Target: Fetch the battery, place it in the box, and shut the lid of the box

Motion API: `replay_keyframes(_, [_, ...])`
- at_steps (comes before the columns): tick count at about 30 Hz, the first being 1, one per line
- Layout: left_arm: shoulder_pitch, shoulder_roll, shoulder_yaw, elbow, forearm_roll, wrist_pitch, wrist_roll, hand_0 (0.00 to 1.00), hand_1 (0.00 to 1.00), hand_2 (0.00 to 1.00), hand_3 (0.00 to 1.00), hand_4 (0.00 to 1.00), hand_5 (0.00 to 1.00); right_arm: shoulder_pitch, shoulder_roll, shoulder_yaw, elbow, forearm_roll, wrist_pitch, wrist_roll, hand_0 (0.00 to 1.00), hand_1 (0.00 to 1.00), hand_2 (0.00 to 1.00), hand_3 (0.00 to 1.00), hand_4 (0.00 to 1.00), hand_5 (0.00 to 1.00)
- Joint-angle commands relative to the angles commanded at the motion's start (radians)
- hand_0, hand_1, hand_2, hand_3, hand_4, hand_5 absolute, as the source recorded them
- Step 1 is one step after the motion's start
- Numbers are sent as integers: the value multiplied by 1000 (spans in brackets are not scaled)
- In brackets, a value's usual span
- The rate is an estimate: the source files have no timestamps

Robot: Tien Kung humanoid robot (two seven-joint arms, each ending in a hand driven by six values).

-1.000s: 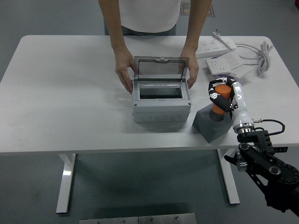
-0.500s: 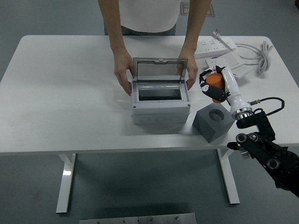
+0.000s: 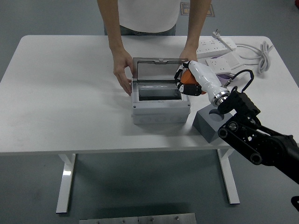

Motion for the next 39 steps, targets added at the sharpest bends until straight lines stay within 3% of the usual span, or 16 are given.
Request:
replay_keyframes(8, [0, 5, -6, -2, 10, -2, 5, 563, 716, 666, 603, 690, 177, 90, 92, -106, -61, -172, 58, -62, 177, 256, 311, 326, 159, 2])
replay_keyframes(16, [-2, 10, -12, -3, 22, -6, 8, 564, 716, 666, 604, 691, 176, 145, 163, -150, -125, -193, 66, -78, 175, 252, 307, 324, 152, 2])
replay_keyframes(28, [-6, 15, -19, -3, 40, -13, 10, 565, 717, 666, 605, 692, 176, 194, 209, -168, -258, -127, 26, -63, 177, 252, 305, 329, 156, 2])
replay_keyframes(39, [-10, 15, -21, -3, 45, -15, 10, 565, 717, 665, 604, 691, 176, 185, 227, -179, -300, -71, 0, -51, 179, 252, 304, 334, 163, 2])
